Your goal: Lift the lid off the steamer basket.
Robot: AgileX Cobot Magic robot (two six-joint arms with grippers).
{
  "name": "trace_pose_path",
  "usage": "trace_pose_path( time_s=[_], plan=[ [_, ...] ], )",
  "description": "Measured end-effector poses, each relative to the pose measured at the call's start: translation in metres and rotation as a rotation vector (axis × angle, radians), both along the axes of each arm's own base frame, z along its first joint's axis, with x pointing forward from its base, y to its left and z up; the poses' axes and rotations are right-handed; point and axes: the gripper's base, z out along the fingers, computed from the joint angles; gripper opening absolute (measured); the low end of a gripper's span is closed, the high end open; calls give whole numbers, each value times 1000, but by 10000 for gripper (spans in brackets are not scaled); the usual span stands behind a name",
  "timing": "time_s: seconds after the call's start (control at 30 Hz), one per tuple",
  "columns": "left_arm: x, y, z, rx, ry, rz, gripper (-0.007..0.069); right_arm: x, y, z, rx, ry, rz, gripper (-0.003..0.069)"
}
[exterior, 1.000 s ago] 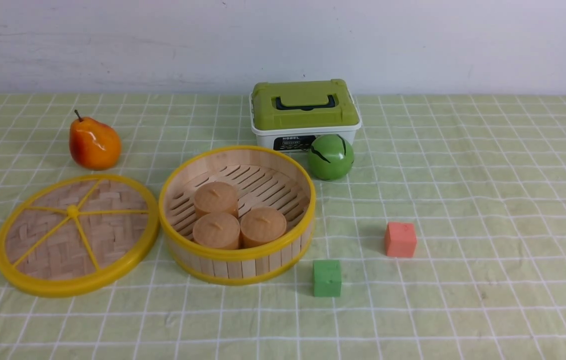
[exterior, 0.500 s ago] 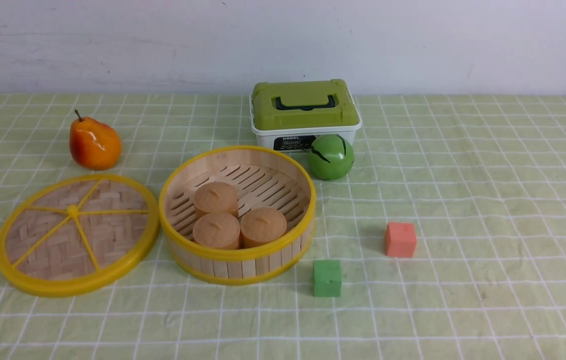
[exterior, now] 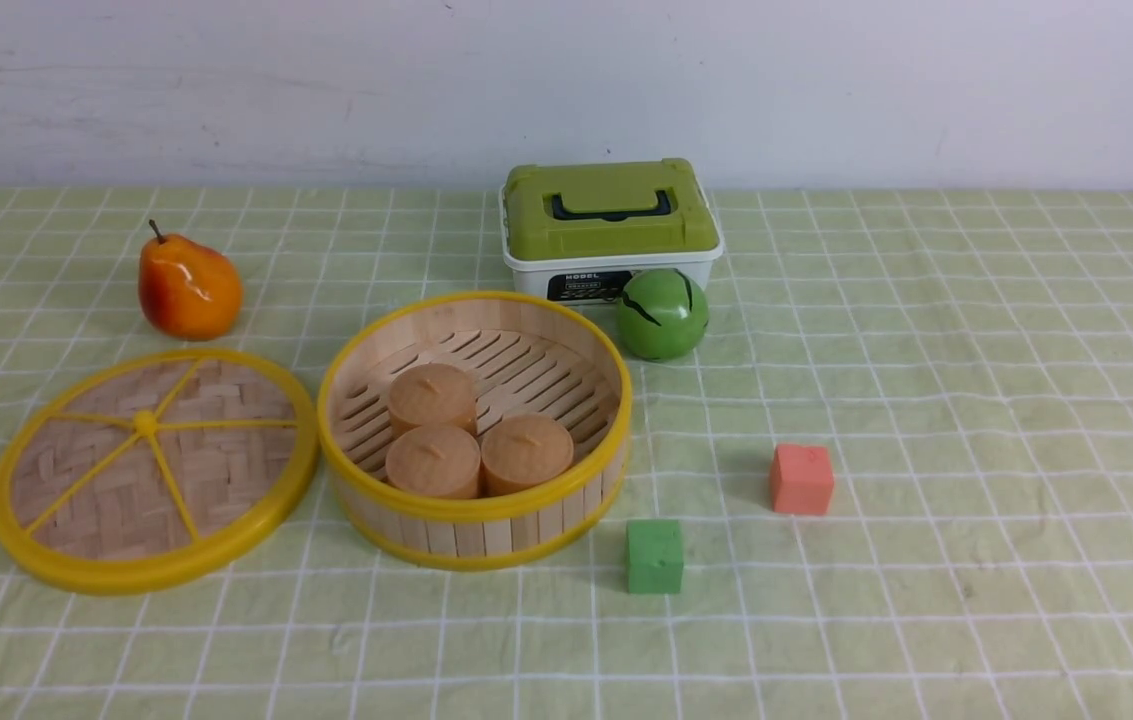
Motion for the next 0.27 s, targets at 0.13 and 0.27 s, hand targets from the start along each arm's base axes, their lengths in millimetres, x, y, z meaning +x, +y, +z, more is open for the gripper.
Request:
trace_pose_path(
  time_s=[0.13,0.27],
  plan=[
    [0,0,0,0,0,0,6,0,0,0,0,0,0,241],
    [0,0,0,0,0,0,12,0,0,0,0,0,0,241]
  ],
)
